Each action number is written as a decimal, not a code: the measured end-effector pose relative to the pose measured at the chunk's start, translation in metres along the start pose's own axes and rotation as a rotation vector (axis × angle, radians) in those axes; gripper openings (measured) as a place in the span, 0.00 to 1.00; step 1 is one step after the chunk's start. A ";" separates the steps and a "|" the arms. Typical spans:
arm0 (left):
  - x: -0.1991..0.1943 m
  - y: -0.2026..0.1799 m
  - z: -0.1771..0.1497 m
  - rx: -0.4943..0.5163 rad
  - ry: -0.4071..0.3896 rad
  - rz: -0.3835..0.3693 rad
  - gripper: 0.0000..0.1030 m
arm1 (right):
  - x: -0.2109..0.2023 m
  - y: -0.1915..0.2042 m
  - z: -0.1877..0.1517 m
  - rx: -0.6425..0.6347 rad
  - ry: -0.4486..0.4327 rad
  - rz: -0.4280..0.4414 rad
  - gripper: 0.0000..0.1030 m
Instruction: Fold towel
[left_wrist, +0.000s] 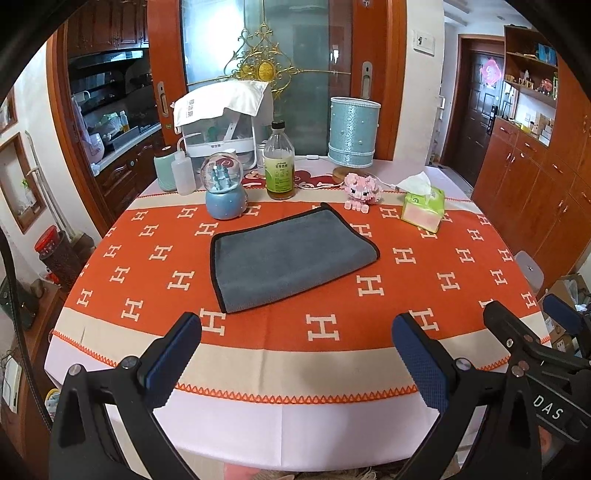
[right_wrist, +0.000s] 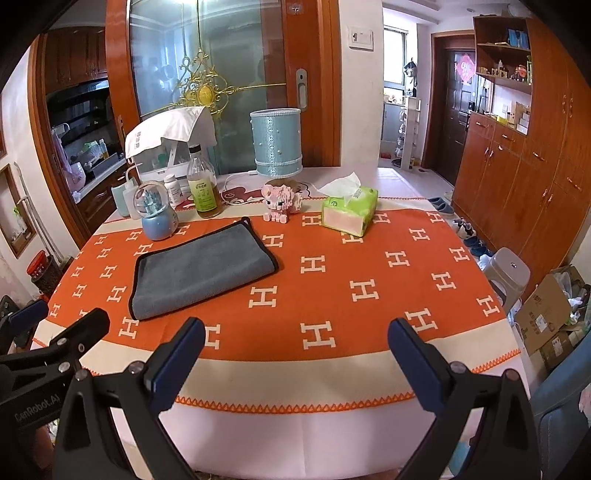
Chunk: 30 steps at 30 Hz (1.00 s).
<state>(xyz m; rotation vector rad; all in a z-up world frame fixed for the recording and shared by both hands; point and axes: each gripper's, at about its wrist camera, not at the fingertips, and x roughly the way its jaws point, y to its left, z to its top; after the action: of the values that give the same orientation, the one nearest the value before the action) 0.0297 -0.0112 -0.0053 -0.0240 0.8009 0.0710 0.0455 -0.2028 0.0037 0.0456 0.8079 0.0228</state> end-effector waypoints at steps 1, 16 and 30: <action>0.000 0.000 0.000 0.000 -0.001 0.000 0.99 | 0.000 0.000 0.000 0.000 -0.001 -0.001 0.97; 0.004 0.002 0.000 -0.003 0.004 0.001 0.99 | 0.000 0.001 0.001 -0.001 -0.001 -0.006 0.97; 0.007 0.005 -0.001 -0.008 0.010 0.004 0.99 | 0.000 0.002 0.001 -0.002 -0.001 -0.005 0.97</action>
<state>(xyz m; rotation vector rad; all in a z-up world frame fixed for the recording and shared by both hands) 0.0331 -0.0057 -0.0108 -0.0305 0.8106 0.0784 0.0466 -0.2012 0.0042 0.0412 0.8072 0.0188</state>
